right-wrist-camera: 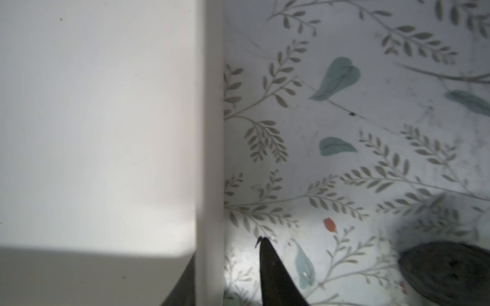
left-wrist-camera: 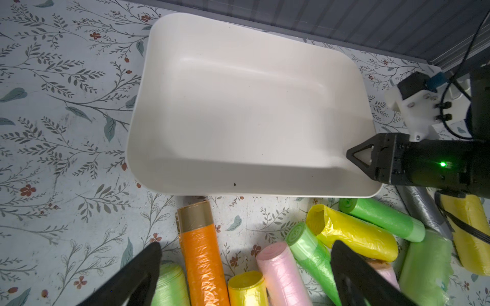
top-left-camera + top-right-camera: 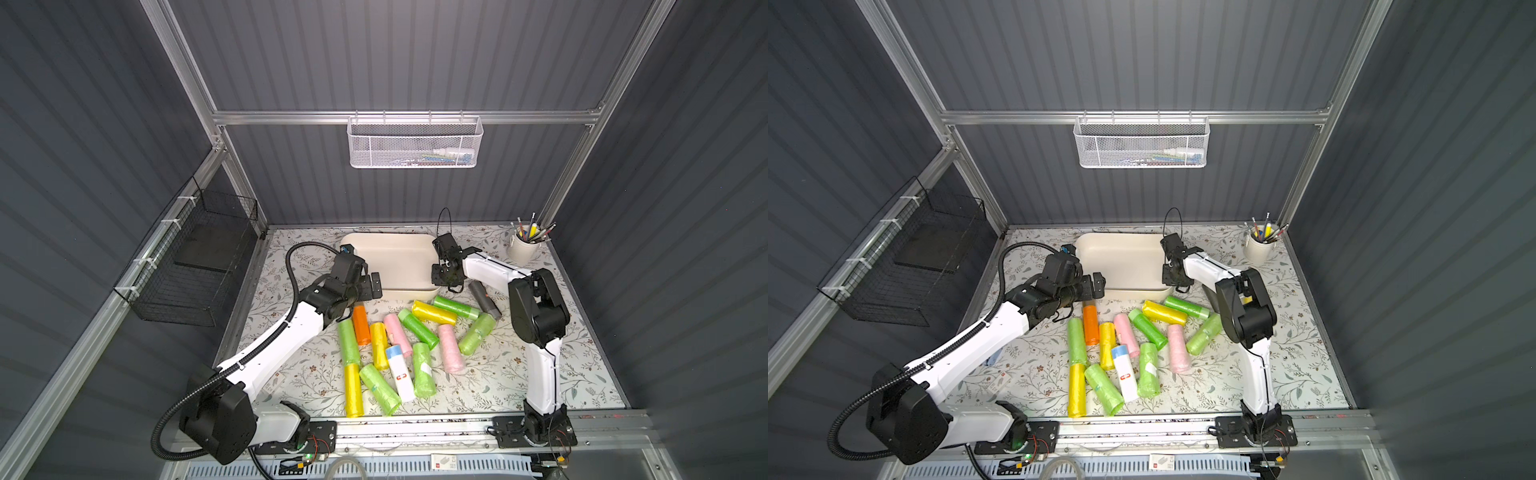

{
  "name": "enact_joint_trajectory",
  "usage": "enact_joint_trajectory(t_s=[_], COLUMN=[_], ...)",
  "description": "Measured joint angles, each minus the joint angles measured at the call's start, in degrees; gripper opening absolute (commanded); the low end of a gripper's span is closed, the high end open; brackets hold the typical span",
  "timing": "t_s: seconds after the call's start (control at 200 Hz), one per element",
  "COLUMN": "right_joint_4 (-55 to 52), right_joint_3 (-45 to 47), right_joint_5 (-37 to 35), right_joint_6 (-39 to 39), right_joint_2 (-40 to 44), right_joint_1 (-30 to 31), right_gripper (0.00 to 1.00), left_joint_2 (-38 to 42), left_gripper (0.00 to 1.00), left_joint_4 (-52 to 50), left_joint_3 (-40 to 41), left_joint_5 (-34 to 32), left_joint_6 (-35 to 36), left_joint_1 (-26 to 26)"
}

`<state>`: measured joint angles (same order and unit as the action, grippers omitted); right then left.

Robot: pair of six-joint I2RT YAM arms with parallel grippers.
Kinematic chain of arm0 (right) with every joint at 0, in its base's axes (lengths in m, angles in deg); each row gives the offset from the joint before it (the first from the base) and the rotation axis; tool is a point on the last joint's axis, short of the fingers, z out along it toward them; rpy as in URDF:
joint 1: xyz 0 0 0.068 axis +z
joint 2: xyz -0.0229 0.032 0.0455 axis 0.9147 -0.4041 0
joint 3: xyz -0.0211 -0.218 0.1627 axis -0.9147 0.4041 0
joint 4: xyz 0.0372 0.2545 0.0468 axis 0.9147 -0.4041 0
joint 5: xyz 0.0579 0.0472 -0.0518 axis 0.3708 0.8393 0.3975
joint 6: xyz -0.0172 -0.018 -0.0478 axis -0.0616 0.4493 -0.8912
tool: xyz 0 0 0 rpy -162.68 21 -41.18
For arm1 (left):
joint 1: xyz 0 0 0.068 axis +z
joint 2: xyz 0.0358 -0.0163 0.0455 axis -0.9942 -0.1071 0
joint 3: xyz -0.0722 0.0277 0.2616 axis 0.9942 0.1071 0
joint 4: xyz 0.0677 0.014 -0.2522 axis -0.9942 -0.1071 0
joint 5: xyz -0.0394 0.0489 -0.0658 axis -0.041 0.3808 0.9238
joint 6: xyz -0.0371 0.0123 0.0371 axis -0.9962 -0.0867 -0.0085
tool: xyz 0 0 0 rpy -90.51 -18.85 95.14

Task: Put the roll of trash bags into the storage box
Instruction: Move the storage box to the center of the board.

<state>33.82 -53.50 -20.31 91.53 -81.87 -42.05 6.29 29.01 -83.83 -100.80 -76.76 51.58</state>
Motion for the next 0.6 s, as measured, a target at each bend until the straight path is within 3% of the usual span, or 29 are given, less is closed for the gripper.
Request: enact_joint_trajectory(t_s=[0.225,0.315,0.415,0.49,0.6], right_joint_4=[0.74,0.17,-1.53,-1.97,-2.08], right_joint_3=[3.63,3.96,3.34,3.02,3.02], right_joint_5=[-0.37,-0.68,-1.75,-1.86,-0.83], right_joint_6=[-1.51,-2.36,-3.98,-4.15,-4.61], right_joint_2=[2.73,3.82,5.57,7.67,11.34], right_joint_1=[-3.28,-3.76,-3.41,-2.99,-2.54], right_gripper=[0.37,0.54,0.61,0.77,0.83], left_joint_2=[-1.36,-1.53,-1.53,-1.49,-0.81], left_gripper=[1.00,1.00,1.00,1.00,1.00], left_joint_4=[-1.31,-3.04,-5.49,-7.34,-10.73], left_joint_3=[-0.17,-0.48,-1.60,-2.40,-2.58], left_joint_5=[-1.64,-3.21,-5.11,-6.43,-7.91], left_joint_6=[0.46,0.76,0.87,0.70,-0.28], left_joint_1=[0.00,0.00,0.00,0.00,0.00])
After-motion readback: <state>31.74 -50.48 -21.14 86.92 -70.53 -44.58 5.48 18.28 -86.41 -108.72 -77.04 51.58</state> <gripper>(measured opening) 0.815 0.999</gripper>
